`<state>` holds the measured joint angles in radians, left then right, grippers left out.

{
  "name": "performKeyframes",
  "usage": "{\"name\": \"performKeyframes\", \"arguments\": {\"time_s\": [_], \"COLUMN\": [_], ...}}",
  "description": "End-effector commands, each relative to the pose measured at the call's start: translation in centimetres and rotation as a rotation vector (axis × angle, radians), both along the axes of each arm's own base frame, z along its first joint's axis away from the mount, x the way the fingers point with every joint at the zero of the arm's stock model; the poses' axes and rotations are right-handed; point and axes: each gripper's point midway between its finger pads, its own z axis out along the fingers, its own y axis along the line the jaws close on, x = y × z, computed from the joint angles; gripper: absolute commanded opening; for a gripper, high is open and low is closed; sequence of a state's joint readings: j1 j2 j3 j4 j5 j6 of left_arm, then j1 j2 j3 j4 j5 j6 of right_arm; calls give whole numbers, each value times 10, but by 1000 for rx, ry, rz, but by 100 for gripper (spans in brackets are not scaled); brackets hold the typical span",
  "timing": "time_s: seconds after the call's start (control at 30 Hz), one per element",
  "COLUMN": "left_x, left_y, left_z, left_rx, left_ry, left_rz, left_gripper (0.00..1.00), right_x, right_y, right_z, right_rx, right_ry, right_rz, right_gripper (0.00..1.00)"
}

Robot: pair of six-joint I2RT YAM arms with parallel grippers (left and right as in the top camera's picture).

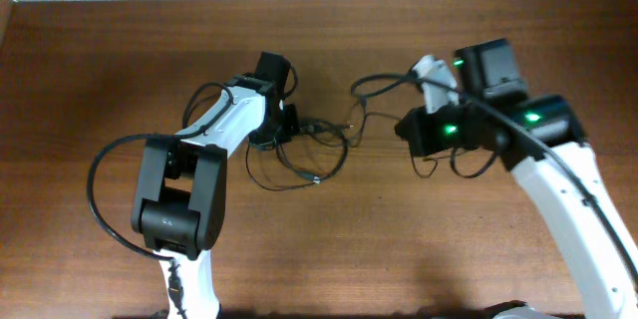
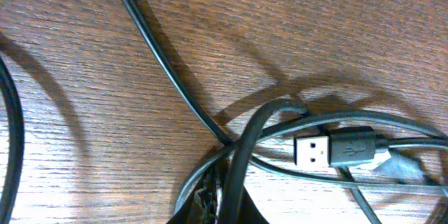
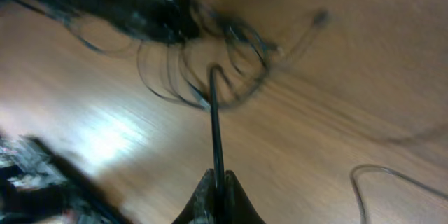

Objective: Untangle cables
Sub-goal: 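Pull the held black cable rightward with the right gripper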

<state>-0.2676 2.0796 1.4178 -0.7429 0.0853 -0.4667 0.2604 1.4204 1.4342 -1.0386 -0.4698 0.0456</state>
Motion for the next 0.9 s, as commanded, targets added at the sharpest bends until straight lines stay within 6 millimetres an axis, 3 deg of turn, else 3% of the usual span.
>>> {"name": "performKeyframes", "arguments": {"time_s": [0.0, 0.03, 0.1, 0.2, 0.3, 0.37, 0.47, 0.57, 0.7, 0.87], "left_x": [-11, -11, -11, -11, -11, -11, -11, -11, -11, -11], "left_y": [15, 15, 15, 15, 15, 15, 15, 15, 15, 15], "left_z": [-24, -24, -24, -24, -24, -24, -24, -24, -24, -24], "left_rx": [66, 66, 65, 65, 65, 65, 64, 65, 65, 65], "left_ry": [52, 52, 52, 52, 52, 52, 53, 52, 52, 53], "left_rz": [1, 1, 1, 1, 1, 1, 1, 1, 1, 1], "left_gripper": [6, 6, 6, 6, 7, 6, 6, 6, 6, 6], "right_x": [-11, -11, -7, 8, 26, 27, 19, 14, 4, 4], "right_y": [14, 10, -9, -39, -92, -132, -177, -187, -217, -223], "right_z": [69, 97, 118, 113, 61, 21, -20, -52, -98, -139], "right_rx": [375, 511, 618, 594, 342, 104, -153, -224, -386, -445], "right_ry": [-80, -134, -170, -175, -80, 0, 112, 222, 392, 528], "right_rz": [132, 190, 193, 73, -234, -415, -576, -593, -717, -714], "right_gripper": [4, 4, 4, 4, 4, 4, 4, 4, 4, 4]}}
